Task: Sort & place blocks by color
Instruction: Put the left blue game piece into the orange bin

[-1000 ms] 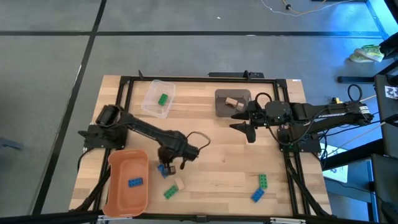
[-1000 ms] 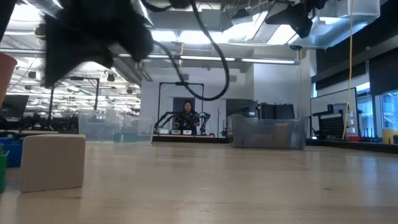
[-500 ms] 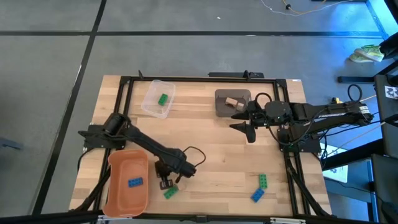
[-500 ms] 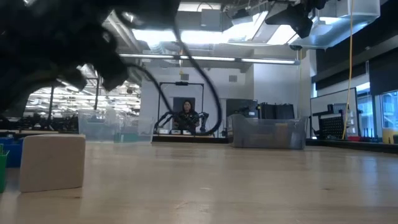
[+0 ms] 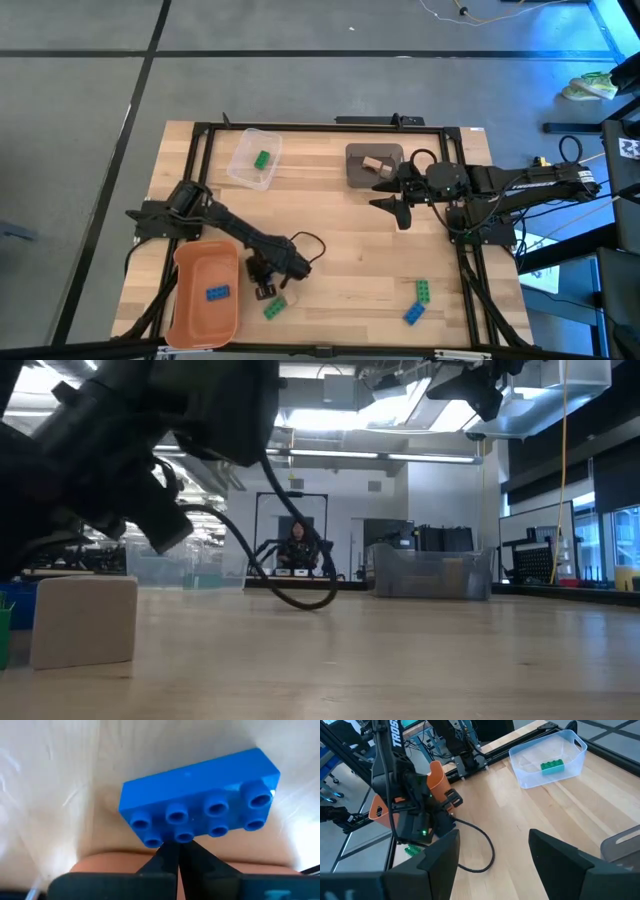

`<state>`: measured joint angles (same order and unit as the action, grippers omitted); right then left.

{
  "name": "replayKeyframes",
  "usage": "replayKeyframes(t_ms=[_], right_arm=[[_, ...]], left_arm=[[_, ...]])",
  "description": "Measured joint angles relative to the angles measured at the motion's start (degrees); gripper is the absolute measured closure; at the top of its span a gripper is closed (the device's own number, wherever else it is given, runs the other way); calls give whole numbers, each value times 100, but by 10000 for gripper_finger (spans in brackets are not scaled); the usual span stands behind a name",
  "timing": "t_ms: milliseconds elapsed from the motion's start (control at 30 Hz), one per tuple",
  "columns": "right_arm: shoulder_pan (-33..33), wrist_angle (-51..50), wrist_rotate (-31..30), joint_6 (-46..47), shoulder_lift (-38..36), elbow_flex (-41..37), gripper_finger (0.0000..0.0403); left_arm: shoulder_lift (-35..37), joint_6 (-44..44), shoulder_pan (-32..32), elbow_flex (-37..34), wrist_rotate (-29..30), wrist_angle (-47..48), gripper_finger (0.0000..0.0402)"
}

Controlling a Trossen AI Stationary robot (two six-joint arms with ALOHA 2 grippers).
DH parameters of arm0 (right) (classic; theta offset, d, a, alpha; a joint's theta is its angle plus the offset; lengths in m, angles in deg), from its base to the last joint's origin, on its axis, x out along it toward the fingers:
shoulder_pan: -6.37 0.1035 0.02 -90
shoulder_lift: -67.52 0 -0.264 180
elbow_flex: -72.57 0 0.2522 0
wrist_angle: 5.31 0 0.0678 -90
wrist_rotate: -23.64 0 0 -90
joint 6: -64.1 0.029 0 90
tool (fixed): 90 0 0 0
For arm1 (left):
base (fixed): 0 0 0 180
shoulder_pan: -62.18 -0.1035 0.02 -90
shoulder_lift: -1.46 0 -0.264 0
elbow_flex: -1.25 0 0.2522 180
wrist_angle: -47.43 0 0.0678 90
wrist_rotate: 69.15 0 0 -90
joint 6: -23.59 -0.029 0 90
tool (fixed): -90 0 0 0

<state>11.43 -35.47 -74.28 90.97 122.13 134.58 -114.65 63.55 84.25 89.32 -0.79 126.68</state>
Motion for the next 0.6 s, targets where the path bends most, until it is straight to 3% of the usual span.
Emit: replayKeyframes(t_ms=[267,600], right_arm=[[0,2,-2,2,2,0,166],[-2,2,-9,134,0,0,166]], left_arm=[[2,-131,-276,65,4,-580,401],[2,-657,-1051,65,129,-869,401]])
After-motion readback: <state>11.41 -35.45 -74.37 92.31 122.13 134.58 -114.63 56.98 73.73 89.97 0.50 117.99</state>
